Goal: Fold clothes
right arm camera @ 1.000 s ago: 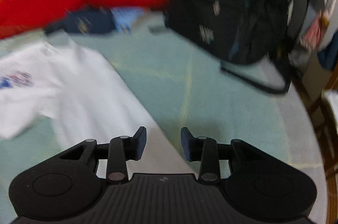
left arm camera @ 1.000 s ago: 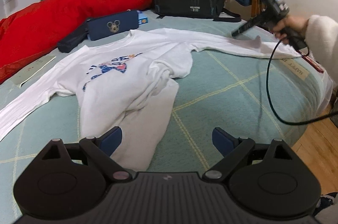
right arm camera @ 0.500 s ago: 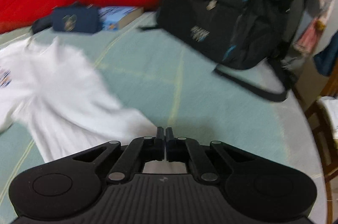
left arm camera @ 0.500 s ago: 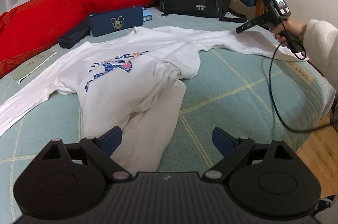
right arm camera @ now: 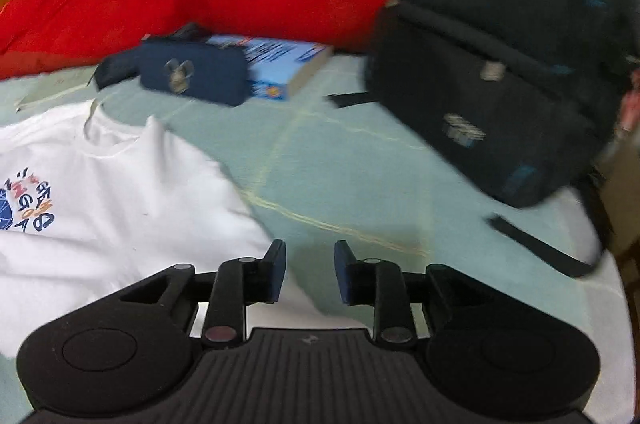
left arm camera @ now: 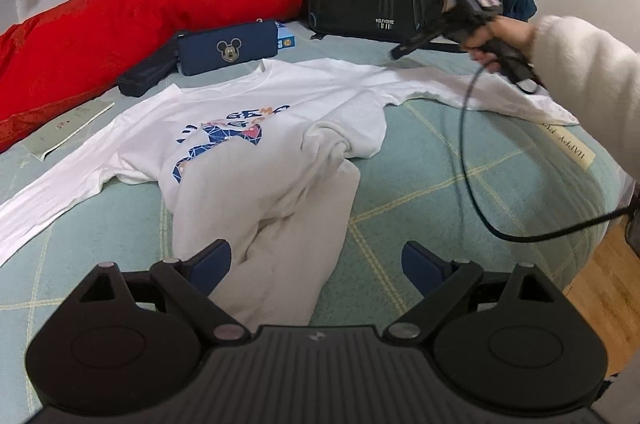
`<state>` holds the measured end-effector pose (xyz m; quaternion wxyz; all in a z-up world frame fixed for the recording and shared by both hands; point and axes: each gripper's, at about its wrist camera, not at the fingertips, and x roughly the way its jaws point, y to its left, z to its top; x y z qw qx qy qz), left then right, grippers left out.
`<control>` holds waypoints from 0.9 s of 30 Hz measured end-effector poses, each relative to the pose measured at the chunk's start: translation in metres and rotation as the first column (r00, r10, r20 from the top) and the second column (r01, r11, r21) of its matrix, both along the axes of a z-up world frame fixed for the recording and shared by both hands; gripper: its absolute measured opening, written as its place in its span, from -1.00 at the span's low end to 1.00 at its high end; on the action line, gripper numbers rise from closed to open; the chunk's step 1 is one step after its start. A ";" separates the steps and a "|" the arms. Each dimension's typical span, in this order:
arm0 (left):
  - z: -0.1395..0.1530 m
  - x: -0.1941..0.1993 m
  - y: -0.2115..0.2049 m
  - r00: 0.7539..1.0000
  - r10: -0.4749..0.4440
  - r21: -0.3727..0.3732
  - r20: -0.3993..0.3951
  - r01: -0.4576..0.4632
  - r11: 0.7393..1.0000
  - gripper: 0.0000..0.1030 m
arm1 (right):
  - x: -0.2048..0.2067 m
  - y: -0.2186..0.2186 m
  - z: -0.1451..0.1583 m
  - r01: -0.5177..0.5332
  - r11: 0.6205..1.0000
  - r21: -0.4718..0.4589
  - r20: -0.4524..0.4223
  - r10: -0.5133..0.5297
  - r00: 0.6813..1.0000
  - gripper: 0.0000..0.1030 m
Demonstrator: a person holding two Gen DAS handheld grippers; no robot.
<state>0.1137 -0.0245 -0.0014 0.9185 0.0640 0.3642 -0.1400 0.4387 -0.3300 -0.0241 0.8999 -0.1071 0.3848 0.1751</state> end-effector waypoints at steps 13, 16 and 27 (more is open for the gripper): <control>0.000 0.001 0.015 1.000 0.029 -0.029 0.005 -0.029 0.999 0.79 | 0.035 0.039 -0.033 0.039 0.999 -0.004 -0.062 -0.039 0.997 -0.87; 0.003 -0.003 0.018 0.999 0.033 -0.029 0.018 -0.032 0.999 0.79 | 0.029 0.035 -0.025 0.063 0.998 -0.001 -0.041 -0.063 0.997 -0.78; 0.001 -0.012 0.005 1.000 -0.022 -0.034 0.017 0.023 0.999 0.79 | -0.094 -0.087 0.008 0.276 0.960 0.050 0.020 -0.277 0.961 -0.23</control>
